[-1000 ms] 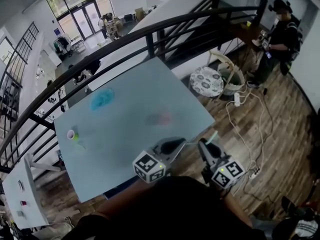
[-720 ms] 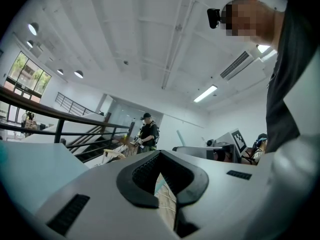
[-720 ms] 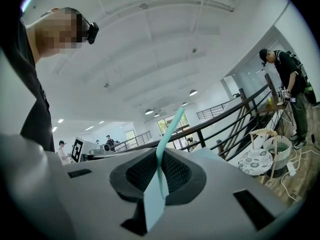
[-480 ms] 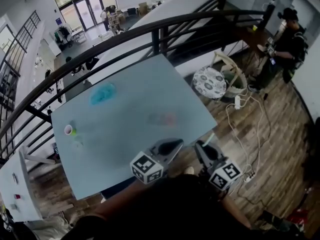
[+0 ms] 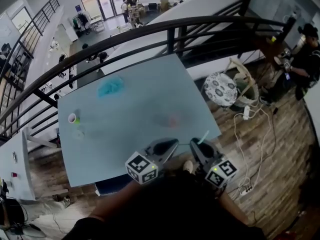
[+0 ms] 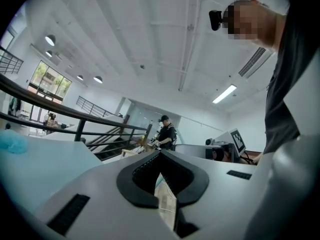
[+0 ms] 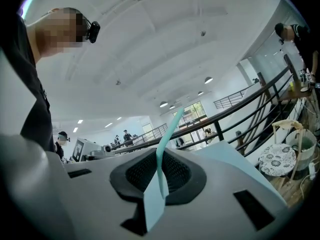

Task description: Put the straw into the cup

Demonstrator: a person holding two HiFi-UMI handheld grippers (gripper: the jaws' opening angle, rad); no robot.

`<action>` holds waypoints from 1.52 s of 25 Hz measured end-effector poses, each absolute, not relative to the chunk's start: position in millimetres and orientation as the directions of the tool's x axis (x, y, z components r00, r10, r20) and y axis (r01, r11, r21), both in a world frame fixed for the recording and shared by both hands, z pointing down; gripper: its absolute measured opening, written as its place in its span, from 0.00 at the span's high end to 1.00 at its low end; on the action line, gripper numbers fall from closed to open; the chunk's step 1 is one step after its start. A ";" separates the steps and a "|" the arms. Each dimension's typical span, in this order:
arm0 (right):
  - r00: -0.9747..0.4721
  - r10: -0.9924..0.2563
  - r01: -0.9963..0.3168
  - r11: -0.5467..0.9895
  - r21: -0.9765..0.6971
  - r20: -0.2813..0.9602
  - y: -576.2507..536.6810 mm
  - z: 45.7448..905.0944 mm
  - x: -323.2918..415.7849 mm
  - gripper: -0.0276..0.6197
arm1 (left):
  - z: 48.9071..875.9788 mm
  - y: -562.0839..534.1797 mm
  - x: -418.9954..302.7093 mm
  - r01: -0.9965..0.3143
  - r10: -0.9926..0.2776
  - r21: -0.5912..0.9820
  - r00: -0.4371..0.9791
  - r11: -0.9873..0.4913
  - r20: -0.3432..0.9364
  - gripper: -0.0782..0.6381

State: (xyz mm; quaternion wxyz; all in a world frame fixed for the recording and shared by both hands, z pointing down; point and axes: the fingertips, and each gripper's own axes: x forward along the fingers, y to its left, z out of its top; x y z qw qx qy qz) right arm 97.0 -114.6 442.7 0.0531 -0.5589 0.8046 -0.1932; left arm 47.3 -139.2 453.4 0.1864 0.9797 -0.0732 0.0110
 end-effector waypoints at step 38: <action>-0.665 -0.737 -0.706 0.563 -0.430 0.125 -166.2 453.4 240.9 0.90 | 470.4 -156.8 174.3 -0.482 -0.476 0.380 0.872 -0.789 0.116 0.88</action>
